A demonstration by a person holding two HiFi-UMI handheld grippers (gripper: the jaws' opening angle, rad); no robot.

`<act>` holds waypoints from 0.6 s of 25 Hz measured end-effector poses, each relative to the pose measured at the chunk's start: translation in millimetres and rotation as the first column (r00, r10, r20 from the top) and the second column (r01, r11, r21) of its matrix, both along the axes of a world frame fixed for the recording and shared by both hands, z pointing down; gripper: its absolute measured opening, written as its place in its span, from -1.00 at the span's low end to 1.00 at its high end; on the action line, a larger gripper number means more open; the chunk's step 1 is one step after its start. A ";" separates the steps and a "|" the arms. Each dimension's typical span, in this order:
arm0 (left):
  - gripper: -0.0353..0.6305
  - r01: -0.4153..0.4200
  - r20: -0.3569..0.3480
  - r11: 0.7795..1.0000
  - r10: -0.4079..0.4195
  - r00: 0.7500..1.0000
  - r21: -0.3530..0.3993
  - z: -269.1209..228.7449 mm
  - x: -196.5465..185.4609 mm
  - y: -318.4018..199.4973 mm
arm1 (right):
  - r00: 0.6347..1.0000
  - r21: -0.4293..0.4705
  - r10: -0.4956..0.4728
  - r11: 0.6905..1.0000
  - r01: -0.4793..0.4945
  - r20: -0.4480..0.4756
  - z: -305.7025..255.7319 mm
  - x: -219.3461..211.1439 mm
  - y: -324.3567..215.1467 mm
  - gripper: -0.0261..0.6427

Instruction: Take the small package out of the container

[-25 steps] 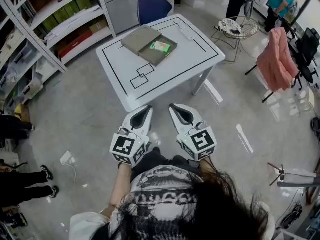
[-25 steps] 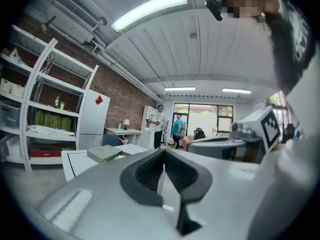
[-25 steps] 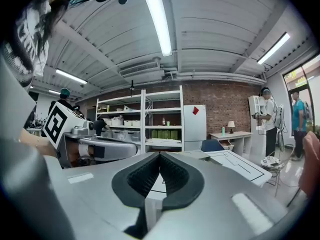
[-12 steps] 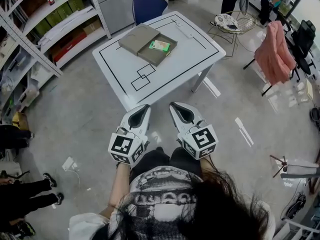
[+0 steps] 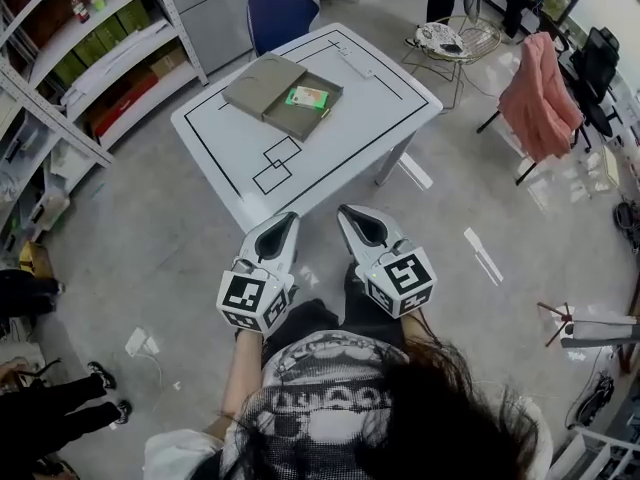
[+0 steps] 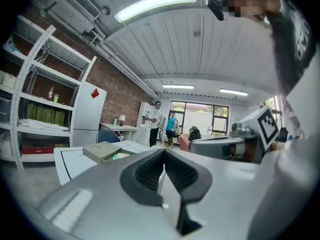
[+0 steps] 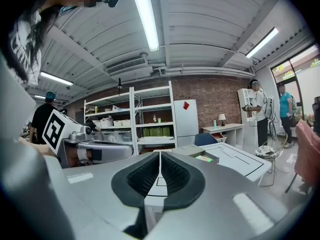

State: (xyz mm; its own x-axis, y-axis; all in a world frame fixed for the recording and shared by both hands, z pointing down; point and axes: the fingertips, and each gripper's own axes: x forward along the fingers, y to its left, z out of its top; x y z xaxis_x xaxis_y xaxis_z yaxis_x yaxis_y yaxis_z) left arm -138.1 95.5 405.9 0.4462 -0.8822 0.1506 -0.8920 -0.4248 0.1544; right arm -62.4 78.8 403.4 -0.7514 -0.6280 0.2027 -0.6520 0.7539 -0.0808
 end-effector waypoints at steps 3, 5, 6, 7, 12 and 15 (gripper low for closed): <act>-0.89 0.012 -0.002 1.000 -0.012 1.000 0.000 1.6 3.7 -16.8 | 1.000 -0.007 -0.012 1.000 0.012 0.006 2.6 2.9 -18.0 -0.90; -0.89 0.031 -0.004 1.000 -0.031 1.000 0.001 2.7 6.6 -31.0 | 0.999 -0.012 -0.031 0.999 0.031 0.012 5.5 5.6 -33.1 -0.90; -0.89 0.043 -0.005 0.999 -0.043 0.999 0.001 3.7 8.2 -39.0 | 0.999 -0.014 -0.043 0.999 0.043 0.014 7.2 7.1 -41.9 -0.90; -0.89 0.057 -0.006 0.998 -0.057 0.998 -0.001 5.3 9.9 -47.4 | 0.998 -0.016 -0.056 0.998 0.057 0.015 8.9 8.9 -51.5 -0.90; -0.89 0.140 -0.001 0.990 -0.140 0.990 -0.020 10.5 23.5 -94.4 | 0.991 -0.024 -0.136 0.990 0.137 0.014 11.0 22.6 -106.7 -0.89; -0.89 0.190 -0.010 0.982 -0.190 0.982 -0.019 7.9 35.3 -125.0 | 0.982 -0.028 -0.188 0.982 0.188 0.012 10.7 32.4 -140.4 -0.89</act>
